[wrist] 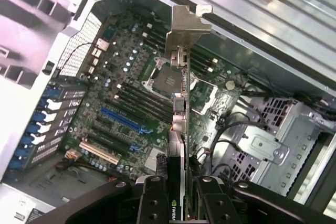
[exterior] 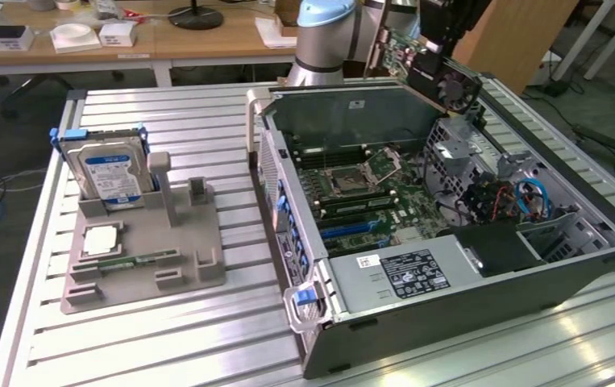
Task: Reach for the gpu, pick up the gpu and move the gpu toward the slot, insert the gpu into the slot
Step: 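Insert the gpu into the slot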
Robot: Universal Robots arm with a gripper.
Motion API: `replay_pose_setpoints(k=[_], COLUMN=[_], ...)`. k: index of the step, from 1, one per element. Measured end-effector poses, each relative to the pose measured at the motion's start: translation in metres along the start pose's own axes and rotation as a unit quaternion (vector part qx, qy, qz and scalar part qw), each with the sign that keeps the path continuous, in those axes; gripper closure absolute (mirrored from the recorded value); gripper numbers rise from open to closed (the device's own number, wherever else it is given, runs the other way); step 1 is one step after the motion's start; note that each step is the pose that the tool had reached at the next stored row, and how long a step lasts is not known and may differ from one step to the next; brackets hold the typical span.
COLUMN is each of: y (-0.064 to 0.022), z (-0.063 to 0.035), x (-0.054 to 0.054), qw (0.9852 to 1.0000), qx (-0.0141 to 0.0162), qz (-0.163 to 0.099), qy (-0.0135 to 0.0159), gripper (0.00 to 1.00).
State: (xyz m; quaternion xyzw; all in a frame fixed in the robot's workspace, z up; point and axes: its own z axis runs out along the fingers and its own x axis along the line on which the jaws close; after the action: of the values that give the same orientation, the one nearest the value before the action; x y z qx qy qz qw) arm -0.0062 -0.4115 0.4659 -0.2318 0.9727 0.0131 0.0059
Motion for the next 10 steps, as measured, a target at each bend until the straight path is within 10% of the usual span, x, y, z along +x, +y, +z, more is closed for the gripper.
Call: replay_pose_setpoints(k=[10], y=[-0.0002], z=[0.0012], x=[0.0001], qw=[0.9974], qx=[-0.0011], qz=[-0.072], qy=[0.0016], gripper=[0.74])
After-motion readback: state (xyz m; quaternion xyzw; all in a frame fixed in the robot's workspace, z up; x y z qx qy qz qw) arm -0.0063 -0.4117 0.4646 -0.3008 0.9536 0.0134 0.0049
